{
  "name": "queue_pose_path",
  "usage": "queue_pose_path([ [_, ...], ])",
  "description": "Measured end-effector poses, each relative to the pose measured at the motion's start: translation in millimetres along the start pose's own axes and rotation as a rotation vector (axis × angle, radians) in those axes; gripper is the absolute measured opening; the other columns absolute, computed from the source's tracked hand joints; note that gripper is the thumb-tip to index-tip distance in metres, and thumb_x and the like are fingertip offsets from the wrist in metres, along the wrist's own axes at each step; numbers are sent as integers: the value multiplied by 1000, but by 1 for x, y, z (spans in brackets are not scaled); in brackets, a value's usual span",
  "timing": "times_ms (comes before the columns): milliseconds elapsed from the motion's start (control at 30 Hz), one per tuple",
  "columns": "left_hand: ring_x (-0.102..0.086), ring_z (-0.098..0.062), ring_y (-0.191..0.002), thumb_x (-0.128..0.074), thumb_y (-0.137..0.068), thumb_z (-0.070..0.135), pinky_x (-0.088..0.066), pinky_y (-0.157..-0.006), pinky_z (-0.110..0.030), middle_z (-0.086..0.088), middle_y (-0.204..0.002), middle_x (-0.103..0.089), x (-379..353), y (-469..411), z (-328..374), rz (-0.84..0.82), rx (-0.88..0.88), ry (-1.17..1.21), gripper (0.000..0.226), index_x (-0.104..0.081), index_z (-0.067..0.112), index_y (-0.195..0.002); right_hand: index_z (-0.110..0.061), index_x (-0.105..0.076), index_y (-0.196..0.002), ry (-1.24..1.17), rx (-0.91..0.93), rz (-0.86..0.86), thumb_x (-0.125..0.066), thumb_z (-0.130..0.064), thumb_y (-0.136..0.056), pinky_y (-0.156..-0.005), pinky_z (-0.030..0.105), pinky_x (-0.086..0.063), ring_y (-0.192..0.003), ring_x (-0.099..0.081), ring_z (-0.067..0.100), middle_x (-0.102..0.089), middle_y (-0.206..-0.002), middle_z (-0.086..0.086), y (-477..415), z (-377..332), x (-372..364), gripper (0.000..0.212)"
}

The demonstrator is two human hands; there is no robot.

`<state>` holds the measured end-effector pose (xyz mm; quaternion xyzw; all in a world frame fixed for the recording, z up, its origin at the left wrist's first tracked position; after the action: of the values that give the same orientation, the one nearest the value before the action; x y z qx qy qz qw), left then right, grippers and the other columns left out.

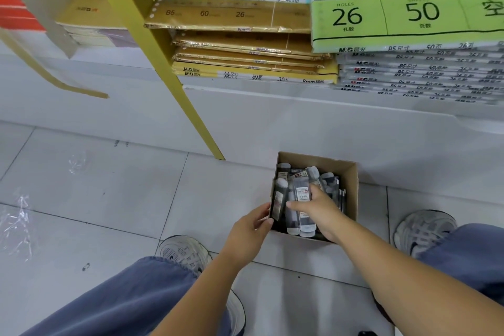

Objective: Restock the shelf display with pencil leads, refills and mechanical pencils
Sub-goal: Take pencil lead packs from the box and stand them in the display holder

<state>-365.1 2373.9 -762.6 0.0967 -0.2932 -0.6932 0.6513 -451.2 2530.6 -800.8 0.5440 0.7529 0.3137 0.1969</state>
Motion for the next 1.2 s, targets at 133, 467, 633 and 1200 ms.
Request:
queue_pose_path([
  [133,-59,0,-117,-47,-104,18,-45,-97,-18,15,-132,-64,0,0,1,3,4,-2,41,-51,34,-142,-24,-58,-116,0,0,13,-85,-18,-71,-89,34,-52,-101,-64,14,-69,-108,-4,-2,-3,-12,53],
  [467,-57,7,-117,-47,-105,19,-47,-97,-16,23,-130,-62,0,-1,-1,-4,9,1,40,-51,44,-136,-19,-59,-121,-107,-3,127,-76,-13,-79,-80,36,-57,-95,-69,19,-72,-104,0,-3,1,2,45],
  [633,-58,13,-112,-49,-103,22,-46,-93,-13,26,-127,-61,1,-5,-1,1,9,-57,41,-49,56,-126,-20,-62,-110,-152,-15,100,-74,-4,-80,-65,31,-57,-85,-73,18,-75,-97,3,-3,-1,9,36],
  [1200,-67,-26,-115,-75,-85,30,-58,-90,-46,-2,-125,-70,-12,24,137,-298,-74,489,48,-58,28,-130,-8,-63,-118,-234,280,-110,-69,-11,-86,-79,50,-57,-97,-69,35,-72,-105,18,111,-133,20,32],
])
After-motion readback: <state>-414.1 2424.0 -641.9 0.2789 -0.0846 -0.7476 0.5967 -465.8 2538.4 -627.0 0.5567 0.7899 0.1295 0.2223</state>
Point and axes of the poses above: each hand's wrist, its own y-axis away from the middle knuckle, its own x-axis out of the back of the hand, z = x × y, the point moved 7 cm from there along -y, towards the middle knuckle
